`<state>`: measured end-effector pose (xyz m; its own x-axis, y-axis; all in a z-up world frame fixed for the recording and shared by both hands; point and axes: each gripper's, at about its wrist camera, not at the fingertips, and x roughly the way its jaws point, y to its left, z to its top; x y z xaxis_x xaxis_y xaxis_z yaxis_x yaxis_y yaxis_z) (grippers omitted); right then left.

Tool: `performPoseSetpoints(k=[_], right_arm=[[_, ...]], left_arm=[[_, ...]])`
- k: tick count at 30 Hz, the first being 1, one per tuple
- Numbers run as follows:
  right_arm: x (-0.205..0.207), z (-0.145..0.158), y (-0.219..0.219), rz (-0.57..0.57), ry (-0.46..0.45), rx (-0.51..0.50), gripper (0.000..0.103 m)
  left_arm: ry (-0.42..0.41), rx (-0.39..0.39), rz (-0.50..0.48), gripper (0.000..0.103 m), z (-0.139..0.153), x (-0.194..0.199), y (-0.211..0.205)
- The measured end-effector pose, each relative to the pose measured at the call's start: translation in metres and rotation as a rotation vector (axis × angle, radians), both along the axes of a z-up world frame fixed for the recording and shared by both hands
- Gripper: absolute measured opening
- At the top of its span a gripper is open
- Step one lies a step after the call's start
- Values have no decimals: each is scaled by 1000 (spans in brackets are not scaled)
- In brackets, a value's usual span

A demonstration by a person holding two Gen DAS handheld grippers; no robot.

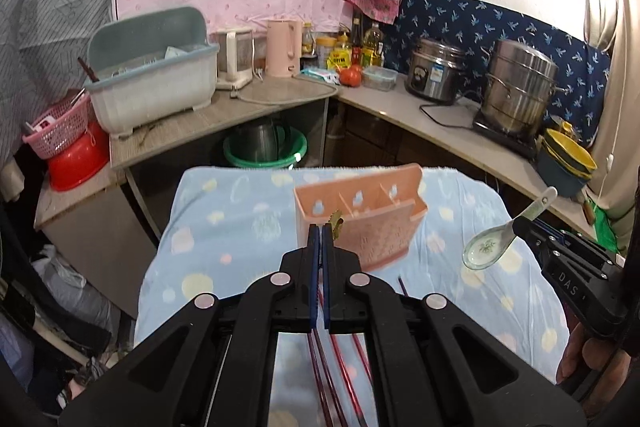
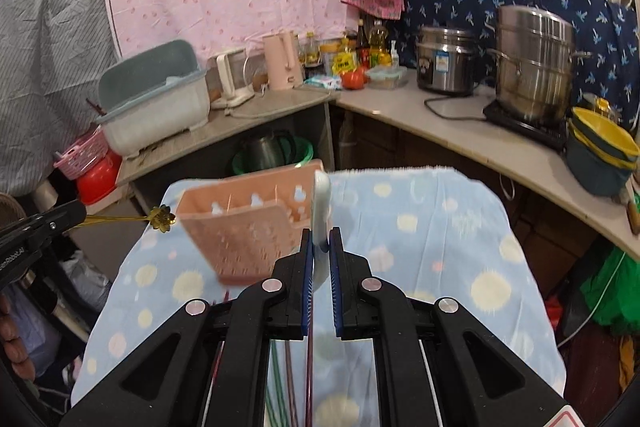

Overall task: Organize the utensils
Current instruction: 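Lift both spoons, lower them into the pink basket and open both tools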

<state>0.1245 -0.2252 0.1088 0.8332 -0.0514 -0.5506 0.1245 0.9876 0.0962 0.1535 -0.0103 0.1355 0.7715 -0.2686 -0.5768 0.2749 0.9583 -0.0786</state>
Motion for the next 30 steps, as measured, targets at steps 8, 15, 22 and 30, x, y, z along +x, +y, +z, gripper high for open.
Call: performPoseSetpoints(k=[8, 15, 22, 30], right_arm=[[70, 9, -4, -25, -50, -9, 8], [109, -8, -1, -28, -44, -18, 8], [134, -34, 2, -13, 1, -8, 8], [144, -49, 10, -8, 22, -4, 23]], left_arm=[[4, 40, 22, 1, 0, 61, -18], [49, 53, 6, 1, -21, 82, -27], [87, 57, 8, 1, -40, 92, -27], [123, 26, 36, 7, -47, 103, -19]])
